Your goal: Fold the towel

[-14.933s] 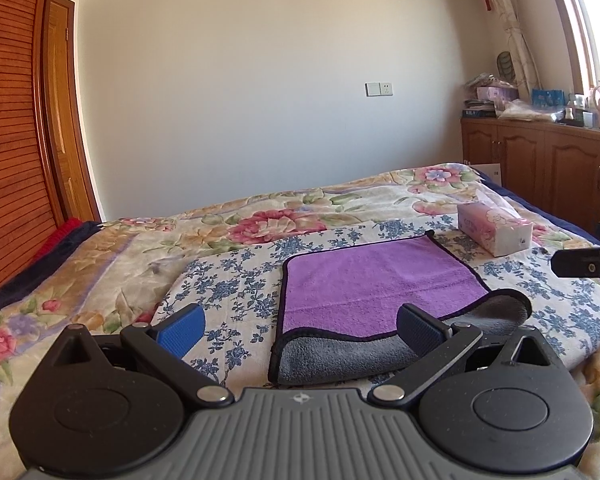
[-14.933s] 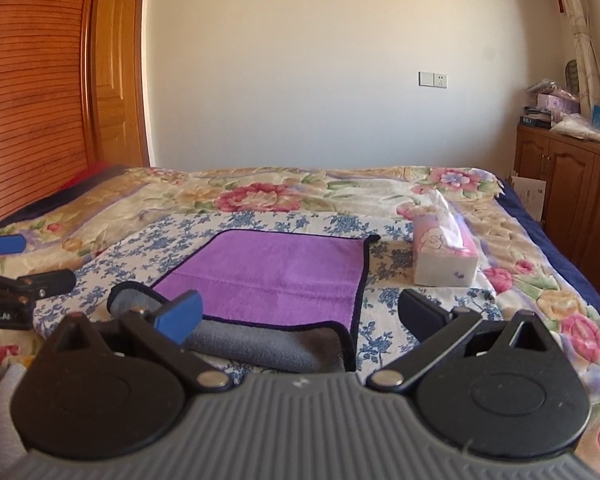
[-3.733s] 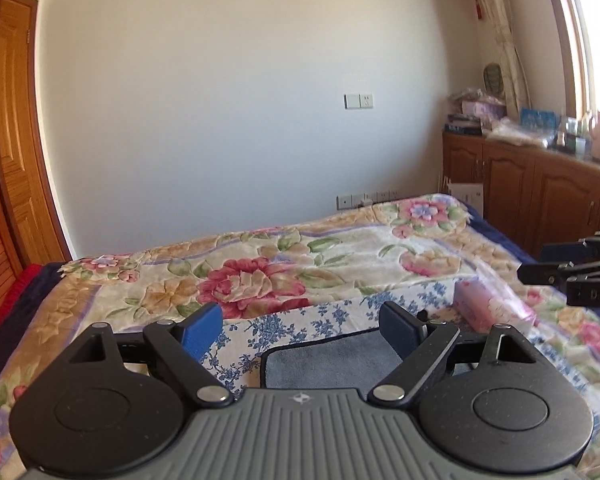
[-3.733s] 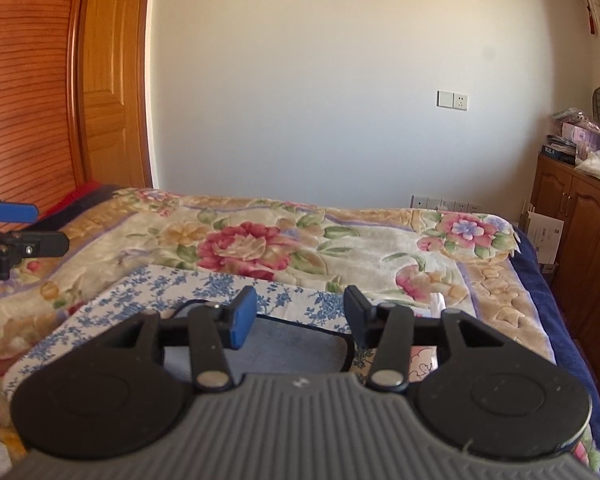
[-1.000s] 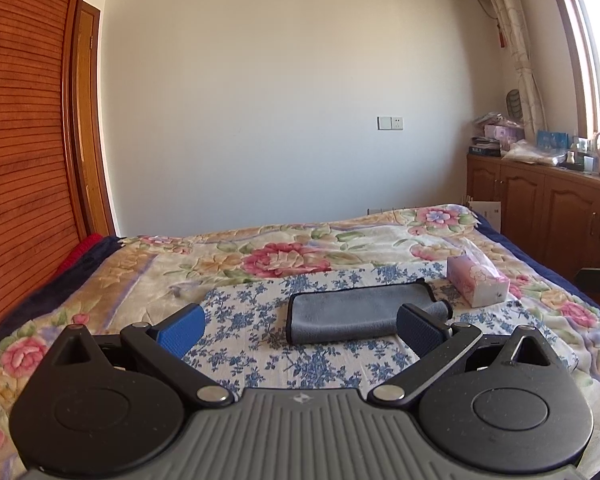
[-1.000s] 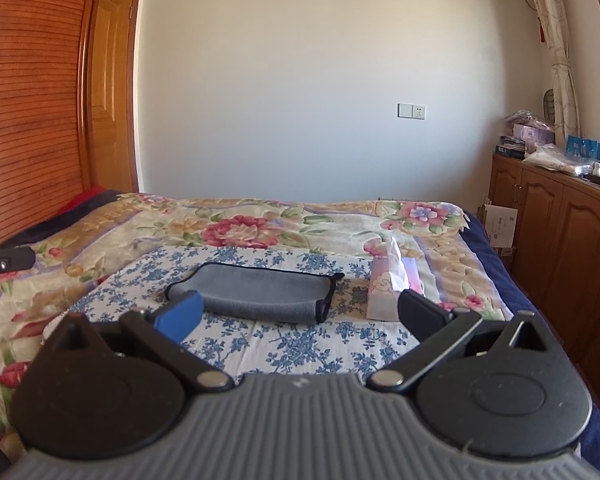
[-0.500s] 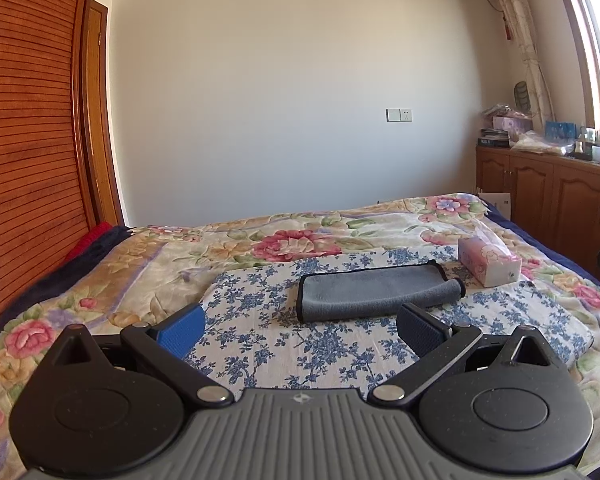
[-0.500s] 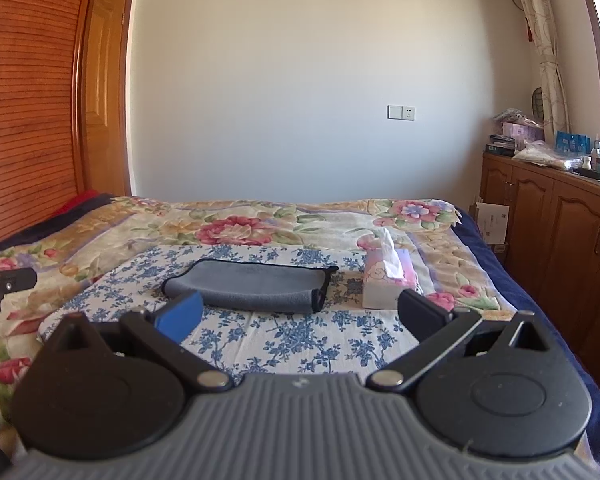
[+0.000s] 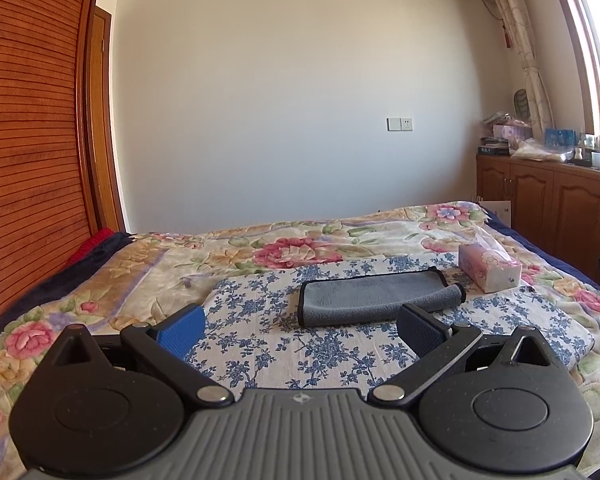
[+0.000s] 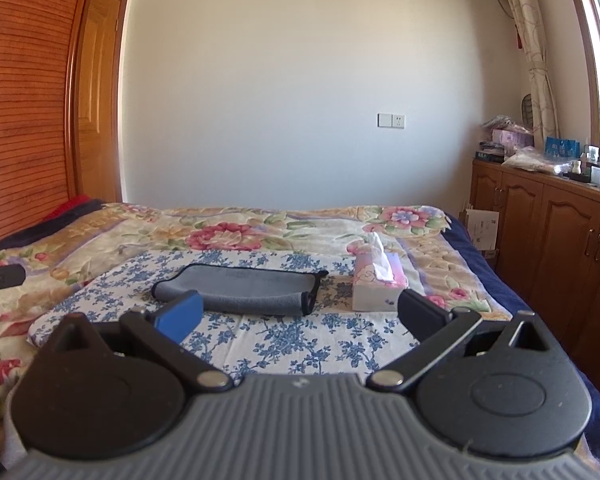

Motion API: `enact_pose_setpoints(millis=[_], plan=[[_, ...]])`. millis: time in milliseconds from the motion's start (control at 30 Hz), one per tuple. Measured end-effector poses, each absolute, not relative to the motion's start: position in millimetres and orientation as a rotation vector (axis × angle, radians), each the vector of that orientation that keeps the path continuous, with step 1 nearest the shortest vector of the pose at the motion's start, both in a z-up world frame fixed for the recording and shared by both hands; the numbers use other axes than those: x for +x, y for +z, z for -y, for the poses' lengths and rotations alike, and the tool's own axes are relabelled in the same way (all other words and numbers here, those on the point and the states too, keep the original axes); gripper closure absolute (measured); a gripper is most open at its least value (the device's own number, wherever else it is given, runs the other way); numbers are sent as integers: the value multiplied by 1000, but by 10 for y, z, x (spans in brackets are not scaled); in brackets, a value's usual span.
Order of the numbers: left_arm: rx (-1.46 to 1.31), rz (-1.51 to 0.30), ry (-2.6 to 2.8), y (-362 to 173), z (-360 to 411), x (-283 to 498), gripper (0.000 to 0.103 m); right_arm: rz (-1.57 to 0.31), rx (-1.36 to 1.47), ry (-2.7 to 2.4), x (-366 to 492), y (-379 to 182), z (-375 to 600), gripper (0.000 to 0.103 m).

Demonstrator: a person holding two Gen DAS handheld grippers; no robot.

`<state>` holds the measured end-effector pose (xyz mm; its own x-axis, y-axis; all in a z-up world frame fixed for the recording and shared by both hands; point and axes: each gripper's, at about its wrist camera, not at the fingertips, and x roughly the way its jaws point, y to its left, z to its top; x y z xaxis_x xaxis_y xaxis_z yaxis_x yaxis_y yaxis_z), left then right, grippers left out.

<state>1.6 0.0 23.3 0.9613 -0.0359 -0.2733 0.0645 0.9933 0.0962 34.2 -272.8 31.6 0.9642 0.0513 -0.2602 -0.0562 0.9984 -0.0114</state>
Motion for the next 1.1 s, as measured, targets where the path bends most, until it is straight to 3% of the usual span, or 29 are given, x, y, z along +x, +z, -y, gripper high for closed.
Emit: enact_pose_setpoints(millis=[1100], plan=[[105,-227,-42,232,-44,-46,0,-248,-4,-4,359,250,2756,0]])
